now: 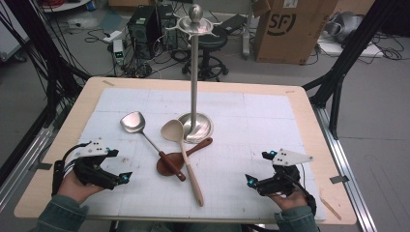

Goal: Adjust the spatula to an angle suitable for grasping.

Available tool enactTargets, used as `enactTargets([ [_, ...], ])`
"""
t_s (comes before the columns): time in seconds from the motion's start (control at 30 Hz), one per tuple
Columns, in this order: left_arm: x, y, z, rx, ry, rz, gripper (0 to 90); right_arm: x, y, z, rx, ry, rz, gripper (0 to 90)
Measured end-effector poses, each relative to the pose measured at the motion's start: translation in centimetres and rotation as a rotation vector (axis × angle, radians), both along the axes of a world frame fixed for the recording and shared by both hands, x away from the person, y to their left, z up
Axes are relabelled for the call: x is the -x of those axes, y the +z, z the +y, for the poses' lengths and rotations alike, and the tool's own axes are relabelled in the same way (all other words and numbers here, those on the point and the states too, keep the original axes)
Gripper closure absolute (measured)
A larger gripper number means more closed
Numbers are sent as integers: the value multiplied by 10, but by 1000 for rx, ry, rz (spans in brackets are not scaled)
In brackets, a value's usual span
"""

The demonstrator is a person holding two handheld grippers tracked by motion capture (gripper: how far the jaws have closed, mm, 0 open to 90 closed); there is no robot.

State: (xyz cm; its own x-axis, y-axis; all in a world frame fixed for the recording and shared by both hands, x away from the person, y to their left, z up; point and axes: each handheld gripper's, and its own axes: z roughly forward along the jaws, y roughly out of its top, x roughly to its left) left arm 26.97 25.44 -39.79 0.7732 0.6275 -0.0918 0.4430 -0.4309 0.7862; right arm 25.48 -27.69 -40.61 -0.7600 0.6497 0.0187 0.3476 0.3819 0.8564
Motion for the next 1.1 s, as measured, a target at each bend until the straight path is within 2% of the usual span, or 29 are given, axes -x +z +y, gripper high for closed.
enactTargets([
  [0.23, -11, 1, -7, 10, -13, 17, 70, 2, 1, -2, -6, -3, -8, 2],
  [0.3, -15, 1, -9, 8, -22, 28, 103, 0, 0, -1, -8, -5, -8, 2],
  [0.53, -27, -1, -18, -2, -36, 20, 179, 0, -1, 1, -1, 6, -8, 2],
  [0.67, -32, -1, -23, -17, -49, 19, 282, -1, -1, 0, -4, 0, -4, 2],
  [0.77, -39, 0, -26, -11, -56, 25, 360, 0, -1, 1, 1, 3, -4, 2],
  [0.8, -45, -1, -26, 0, -51, 34, 370, 0, -1, 1, -1, 2, -6, 2],
  [0.87, -48, -1, -26, 7, -45, 40, 386, 0, -1, 0, -1, 5, -7, 2],
  [0.9, -52, -2, -26, 9, -41, 45, 421, -1, -1, -1, -3, 3, -7, 2],
  [0.97, -58, -2, -26, 4, -32, 54, 437, -1, -2, -1, -5, 2, -5, 2],
  [1.07, -68, -2, -27, -1, -18, 68, 531, -3, -3, 1, -2, 6, -2, 2],
  [1.1, -71, -1, -28, -1, -11, 62, 558, -3, -3, 1, 1, 10, -4, 2],
])
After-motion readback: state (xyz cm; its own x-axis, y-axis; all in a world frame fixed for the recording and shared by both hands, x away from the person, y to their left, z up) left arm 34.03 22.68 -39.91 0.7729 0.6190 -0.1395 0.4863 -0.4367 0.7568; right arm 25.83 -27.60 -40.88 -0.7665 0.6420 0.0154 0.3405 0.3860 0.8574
